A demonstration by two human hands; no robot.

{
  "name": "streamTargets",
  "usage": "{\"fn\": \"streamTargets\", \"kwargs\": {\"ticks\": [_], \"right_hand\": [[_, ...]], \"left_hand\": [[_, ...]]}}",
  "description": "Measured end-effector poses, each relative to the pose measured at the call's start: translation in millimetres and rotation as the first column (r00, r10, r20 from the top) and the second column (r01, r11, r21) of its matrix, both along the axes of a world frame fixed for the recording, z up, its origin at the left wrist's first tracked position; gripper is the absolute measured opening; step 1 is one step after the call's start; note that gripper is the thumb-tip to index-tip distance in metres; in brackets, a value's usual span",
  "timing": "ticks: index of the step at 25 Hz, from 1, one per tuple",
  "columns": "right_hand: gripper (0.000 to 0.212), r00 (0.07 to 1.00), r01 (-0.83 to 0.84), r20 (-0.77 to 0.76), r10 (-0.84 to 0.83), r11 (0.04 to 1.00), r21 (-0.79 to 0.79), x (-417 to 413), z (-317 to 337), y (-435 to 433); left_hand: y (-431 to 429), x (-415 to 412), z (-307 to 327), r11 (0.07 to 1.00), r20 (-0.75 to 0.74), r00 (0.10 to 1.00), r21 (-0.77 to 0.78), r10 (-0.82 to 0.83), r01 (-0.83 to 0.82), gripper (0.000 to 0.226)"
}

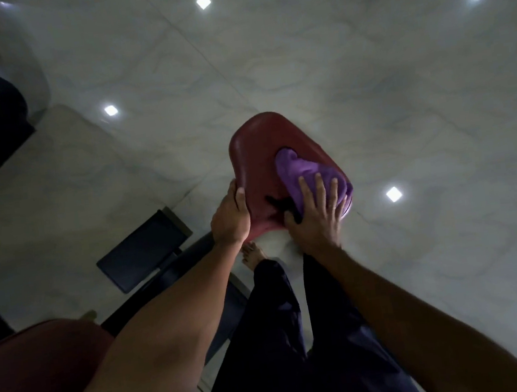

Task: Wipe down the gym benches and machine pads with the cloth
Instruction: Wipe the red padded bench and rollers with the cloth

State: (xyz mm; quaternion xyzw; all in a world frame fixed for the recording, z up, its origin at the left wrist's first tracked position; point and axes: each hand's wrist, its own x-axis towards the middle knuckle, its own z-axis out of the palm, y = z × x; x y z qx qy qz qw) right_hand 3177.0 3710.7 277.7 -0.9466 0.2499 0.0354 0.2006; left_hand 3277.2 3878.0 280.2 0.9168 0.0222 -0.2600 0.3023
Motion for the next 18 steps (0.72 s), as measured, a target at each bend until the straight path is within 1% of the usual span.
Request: {"fn": "streamTargets", "kwargs": {"ticks": [1,2,4,6,7,9,10,12,14,15,16,17,18], "right_hand": [[0.098,0.998,0.06,-0.027,-0.059,0.997,0.058,6.3,4.1,27.8],[0.104,0.998,0.038,-0.045,-0.033,0.994,0.107,11.0,9.0,53.8],[0.104,0.989,-0.138,-0.028,0.143,0.983,0.125,7.9,12.7,87.0],[0.098,0.945,-0.327,0.004,0.328,0.943,0.061,-0.1,9.1,76.3],[0.094,0.914,-0.404,0.024,0.404,0.915,-0.005,-3.3,3.6,58.0],[0.088,0.857,-0.503,0.034,0.515,0.849,-0.164,-18.0,-10.8,12.8],[0.089,0.857,-0.496,0.038,0.513,0.843,-0.209,-28.5,-16.6,-10.2],[0.098,0.915,-0.379,0.061,0.4,0.9,-0.214,-46.4,-22.1,-34.9],[0.099,0.969,-0.223,0.058,0.239,0.954,-0.2,-43.5,-22.0,-11.6],[0.096,0.979,-0.188,0.047,0.2,0.965,-0.184,-32.3,-19.3,10.6],[0.095,0.977,-0.202,0.044,0.21,0.97,-0.134,-18.1,-14.7,32.5],[0.095,0.959,-0.275,0.05,0.279,0.958,-0.075,-4.3,-10.6,47.8],[0.095,0.925,-0.376,0.056,0.377,0.926,-0.033,5.8,-8.3,52.7]], "left_hand": [[0.4,-0.2,0.4,1.0,0.002,1.0,0.007,0.007,-0.007,0.063],[1.7,-0.8,-0.8,1.0,0.008,1.0,0.018,0.008,-0.008,0.065],[8.1,-5.0,-9.3,0.995,0.011,0.998,0.083,-0.059,0.058,0.061],[12.6,-8.5,-17.8,0.977,-0.012,0.992,0.17,-0.129,0.129,0.046],[12.3,-7.9,-18.3,0.975,-0.023,0.993,0.189,-0.119,0.121,0.044],[7.1,-4.5,-10.7,0.989,-0.01,0.999,0.144,-0.039,0.04,0.055],[4.3,-2.9,-6.4,0.995,0.006,1.0,0.102,-0.007,0.007,0.061],[0.1,-2.6,-2.8,0.999,0.037,0.999,0.041,0.012,-0.013,0.066],[-1.1,-4.4,-1.4,0.999,0.07,0.997,0.05,0.011,-0.014,0.063],[-0.9,-4.6,-2.2,0.998,0.075,0.997,0.066,0.007,-0.012,0.059],[1.0,-4.7,-4.9,0.996,0.072,0.997,0.09,-0.004,-0.003,0.056],[2.9,-5.7,-6.8,0.994,0.071,0.997,0.111,-0.03,0.022,0.057],[5.0,-5.9,-7.6,0.991,0.057,0.997,0.123,-0.053,0.045,0.062]]}}
